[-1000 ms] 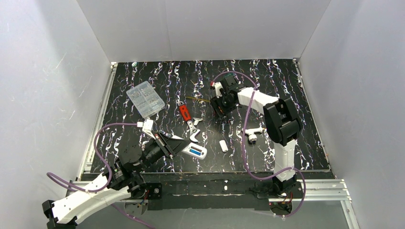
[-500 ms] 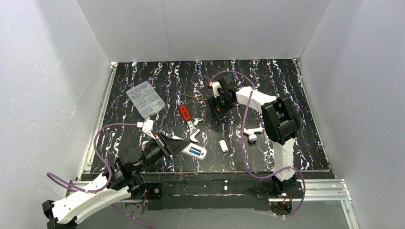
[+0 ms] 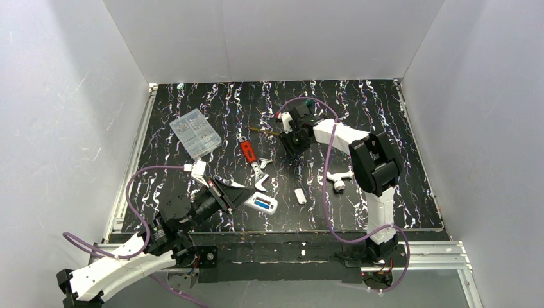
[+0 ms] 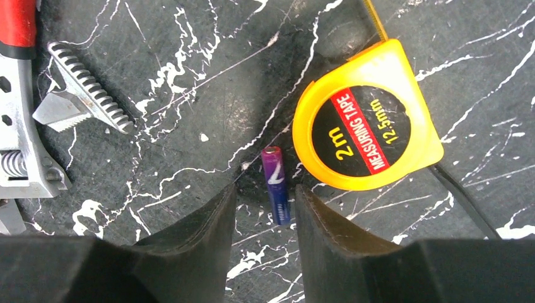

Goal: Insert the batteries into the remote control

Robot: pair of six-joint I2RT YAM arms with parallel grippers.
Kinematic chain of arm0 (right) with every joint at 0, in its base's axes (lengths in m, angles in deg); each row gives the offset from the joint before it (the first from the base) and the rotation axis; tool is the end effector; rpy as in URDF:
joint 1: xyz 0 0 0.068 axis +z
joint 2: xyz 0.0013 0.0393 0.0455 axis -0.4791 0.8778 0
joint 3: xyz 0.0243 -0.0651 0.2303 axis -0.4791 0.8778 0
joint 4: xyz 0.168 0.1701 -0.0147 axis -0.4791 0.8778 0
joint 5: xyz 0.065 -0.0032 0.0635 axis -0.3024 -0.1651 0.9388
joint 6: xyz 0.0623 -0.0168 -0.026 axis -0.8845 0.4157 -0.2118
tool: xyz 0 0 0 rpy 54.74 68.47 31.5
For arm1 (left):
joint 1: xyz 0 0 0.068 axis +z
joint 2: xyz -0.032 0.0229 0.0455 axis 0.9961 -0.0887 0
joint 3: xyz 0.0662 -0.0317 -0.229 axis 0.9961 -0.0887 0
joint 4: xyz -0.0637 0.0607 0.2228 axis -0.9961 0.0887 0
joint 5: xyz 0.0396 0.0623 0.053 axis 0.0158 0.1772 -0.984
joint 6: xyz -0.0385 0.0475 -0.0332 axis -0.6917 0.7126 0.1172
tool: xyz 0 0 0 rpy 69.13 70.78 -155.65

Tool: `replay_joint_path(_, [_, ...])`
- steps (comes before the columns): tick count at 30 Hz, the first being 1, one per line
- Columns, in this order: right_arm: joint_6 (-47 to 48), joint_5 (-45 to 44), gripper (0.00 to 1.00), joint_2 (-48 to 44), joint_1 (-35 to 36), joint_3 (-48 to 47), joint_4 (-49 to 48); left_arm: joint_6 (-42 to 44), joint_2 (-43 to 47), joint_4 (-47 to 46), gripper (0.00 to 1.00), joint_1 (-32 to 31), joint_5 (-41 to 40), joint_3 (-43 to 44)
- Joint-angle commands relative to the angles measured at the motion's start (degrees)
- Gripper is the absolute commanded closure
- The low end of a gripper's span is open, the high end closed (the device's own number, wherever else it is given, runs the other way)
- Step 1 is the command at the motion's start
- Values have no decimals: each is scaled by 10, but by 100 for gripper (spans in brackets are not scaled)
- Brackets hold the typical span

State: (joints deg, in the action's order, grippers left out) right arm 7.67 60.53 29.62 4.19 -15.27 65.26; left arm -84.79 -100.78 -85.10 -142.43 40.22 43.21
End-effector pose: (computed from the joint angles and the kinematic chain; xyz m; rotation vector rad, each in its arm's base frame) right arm 0.3396 0.2289 0.1357 -0.9247 2.4674 0.3570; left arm 0.0716 -0.0966 0.3344 -0.1760 1.0597 -1.8006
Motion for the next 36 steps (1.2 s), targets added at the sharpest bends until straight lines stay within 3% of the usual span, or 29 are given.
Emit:
replay_joint_path(1, [-23,-27,55,-2,3,26,40,1,-1,-56,100,-1,-9,18])
replay_joint_path(18, [-47,-100,72,0,25,44,55,-1,1,-61,100,-1,-11,13])
replay_joint_path(26, [-65,-89,99,-8,29,51,53,0,12,-49,100,-1,-15,13])
replay_joint_path(31, [-86,-89,99,-78,29,81,32,2,19,-41,100,-1,-16,14])
replay_joint_path(36, [-88,-59,99,-219,30,143,-3,6,16,-45,100,-1,-16,13])
